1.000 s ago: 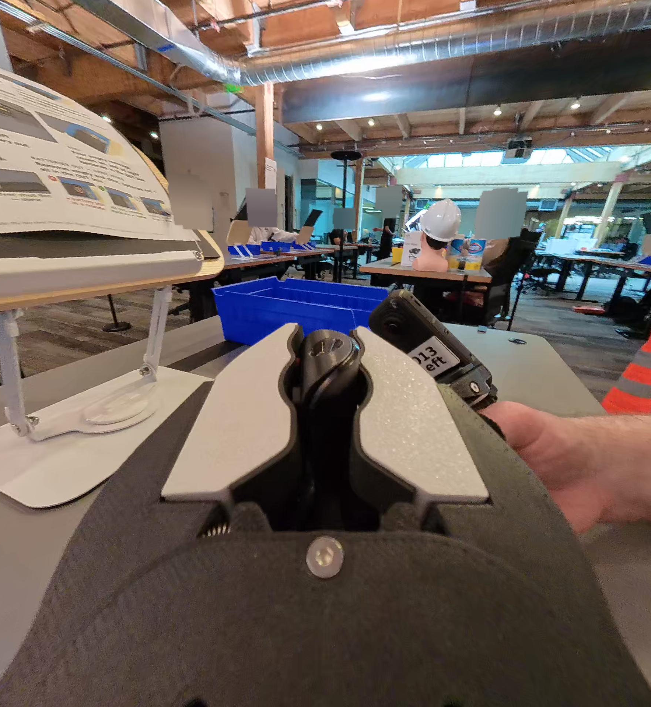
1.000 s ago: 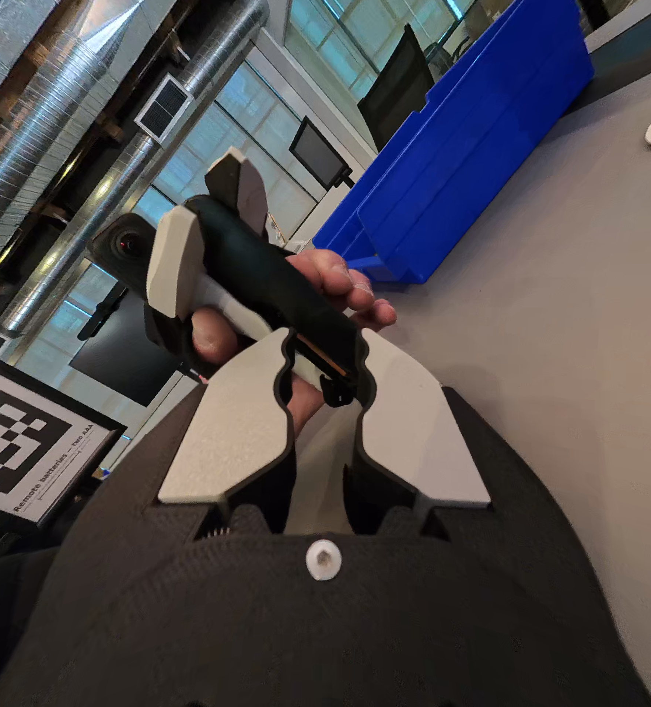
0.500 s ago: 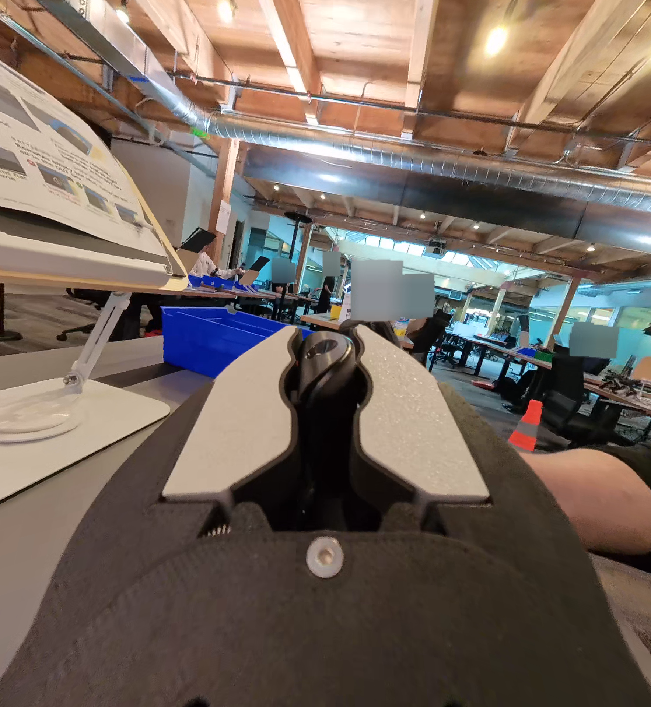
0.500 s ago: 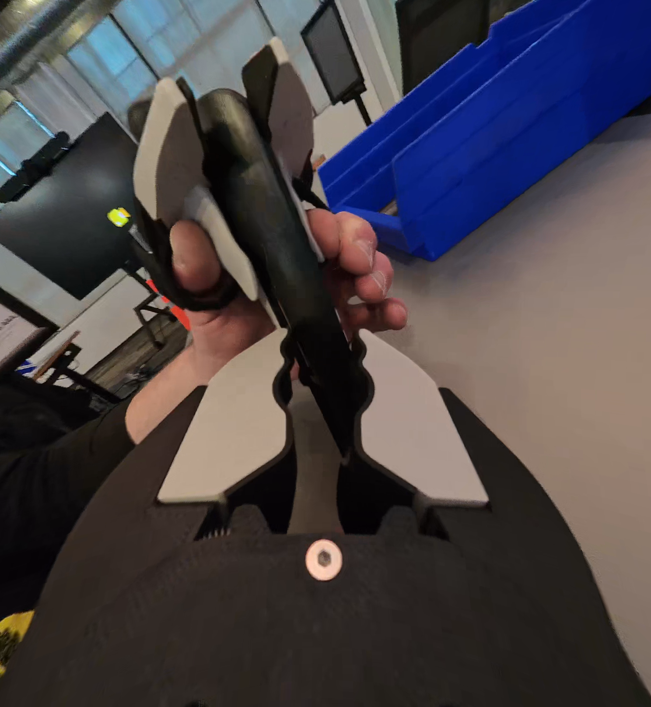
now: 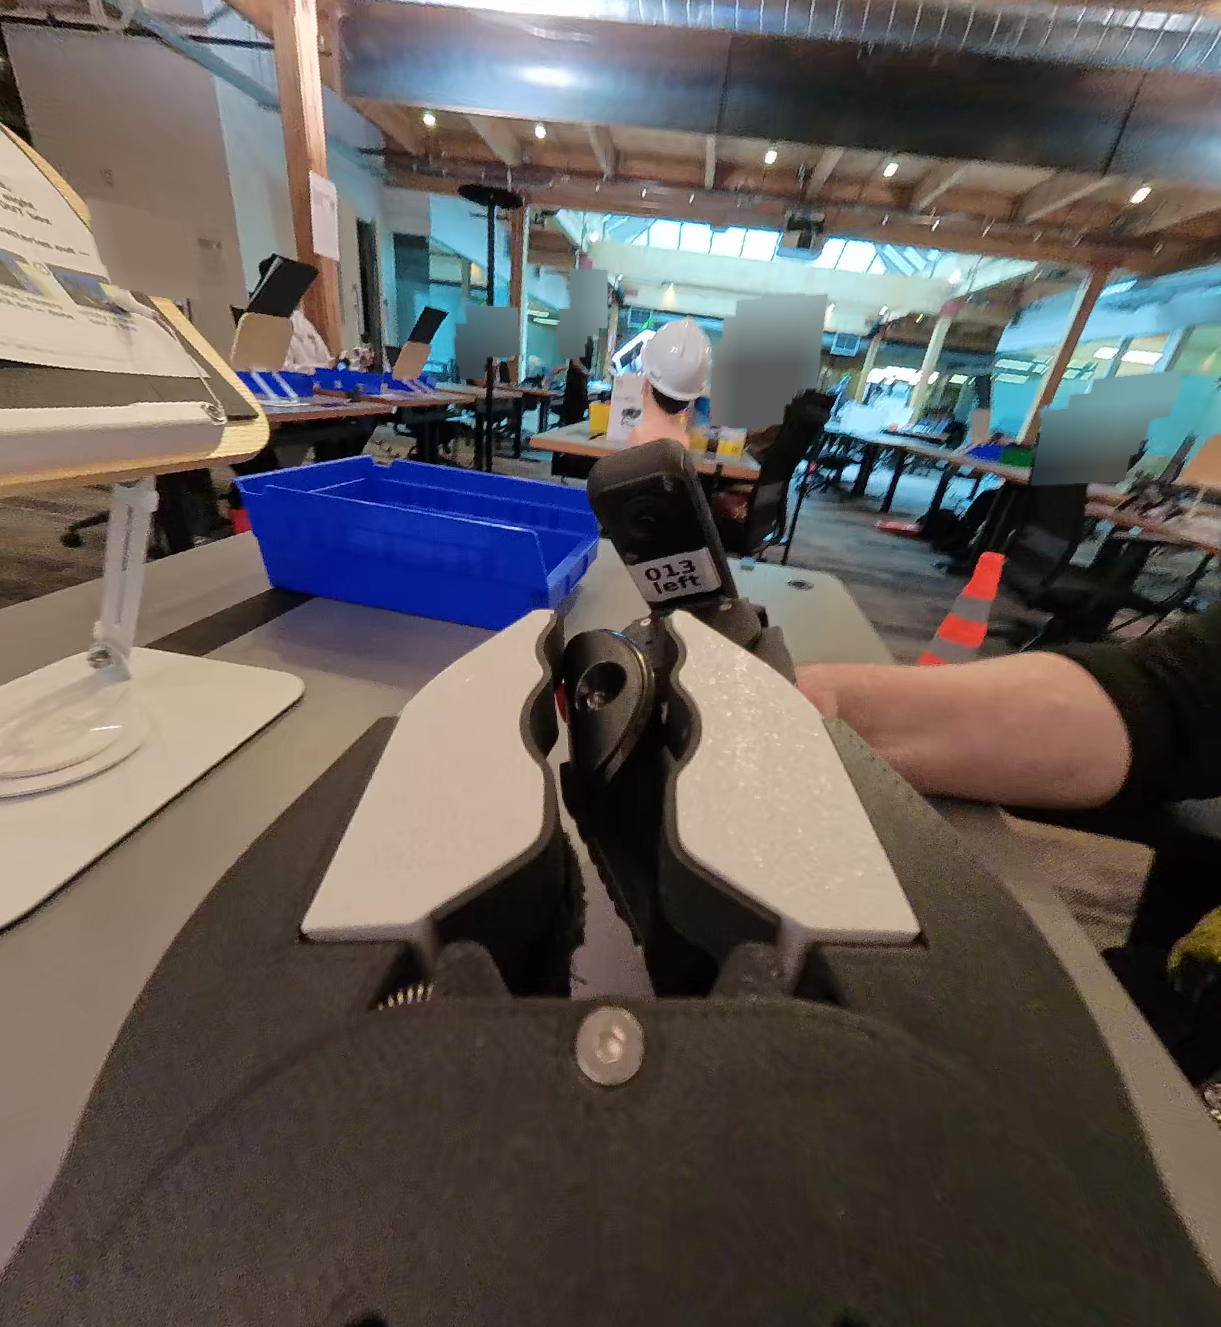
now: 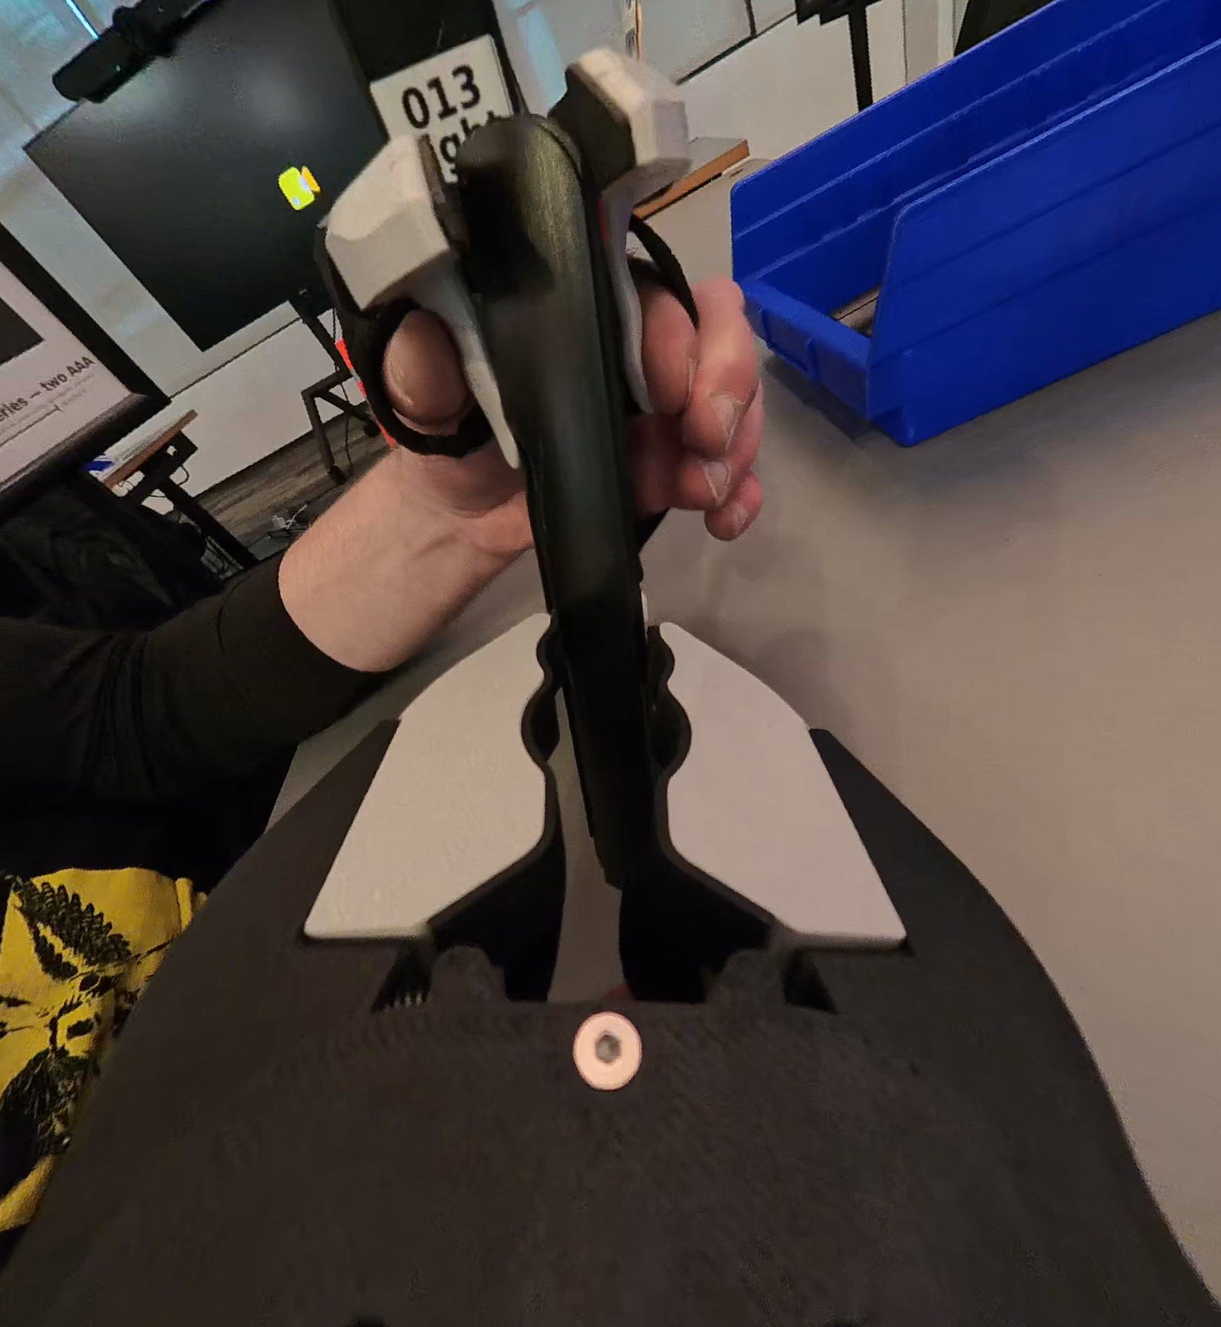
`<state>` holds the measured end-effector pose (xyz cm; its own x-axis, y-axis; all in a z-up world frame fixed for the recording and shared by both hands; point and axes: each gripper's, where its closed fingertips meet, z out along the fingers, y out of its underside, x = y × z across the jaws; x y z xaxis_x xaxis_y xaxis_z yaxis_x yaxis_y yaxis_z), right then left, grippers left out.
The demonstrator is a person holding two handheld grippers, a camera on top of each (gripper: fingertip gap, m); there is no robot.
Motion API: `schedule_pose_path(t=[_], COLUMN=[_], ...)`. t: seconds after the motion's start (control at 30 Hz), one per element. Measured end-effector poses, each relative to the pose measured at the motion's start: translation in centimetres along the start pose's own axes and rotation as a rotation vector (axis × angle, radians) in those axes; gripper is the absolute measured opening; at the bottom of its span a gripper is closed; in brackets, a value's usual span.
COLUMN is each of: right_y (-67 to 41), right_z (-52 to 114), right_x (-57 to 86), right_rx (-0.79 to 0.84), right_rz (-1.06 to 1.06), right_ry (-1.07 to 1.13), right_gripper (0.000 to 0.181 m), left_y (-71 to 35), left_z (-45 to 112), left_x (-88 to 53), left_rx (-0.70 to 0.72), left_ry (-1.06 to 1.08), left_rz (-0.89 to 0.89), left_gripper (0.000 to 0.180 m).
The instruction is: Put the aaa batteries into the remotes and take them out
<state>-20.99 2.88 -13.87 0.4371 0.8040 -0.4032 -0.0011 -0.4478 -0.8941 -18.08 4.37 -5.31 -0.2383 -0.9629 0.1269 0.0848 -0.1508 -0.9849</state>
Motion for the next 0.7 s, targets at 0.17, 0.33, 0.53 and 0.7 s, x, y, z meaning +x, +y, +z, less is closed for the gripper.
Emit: schedule_pose_path(t=[0.17,0.33,0.53,0.7], right_y=[-0.8,-1.9,-1.8,-2.1], right_z=[-0.6,-0.9,-0.3,-0.7], right_x=[0.6,1.0,0.9,1.1], right_rx=[0.068,0.176,0.188,0.241], right_rz=[0.045,0.164,0.157,0.218], right_ry=[0.006,0.009,0.064,0.056], right_gripper=[0.026,0.033,0.037,0.037], left_y=[0.3,0.5,0.5,0.6], left_z=[0.3,0.6,1.0,1.3], left_x=[-0.2,-0.3,0.0,-0.2], left_rx=[-0.065,-0.101,-0.138,-0.175], left_ry=[-0.102,-0.209,-0.244,-0.288], left_rz=[0.132,0.246,0.297,0.34], left_gripper=[0.022,0.022,0.022,0.022])
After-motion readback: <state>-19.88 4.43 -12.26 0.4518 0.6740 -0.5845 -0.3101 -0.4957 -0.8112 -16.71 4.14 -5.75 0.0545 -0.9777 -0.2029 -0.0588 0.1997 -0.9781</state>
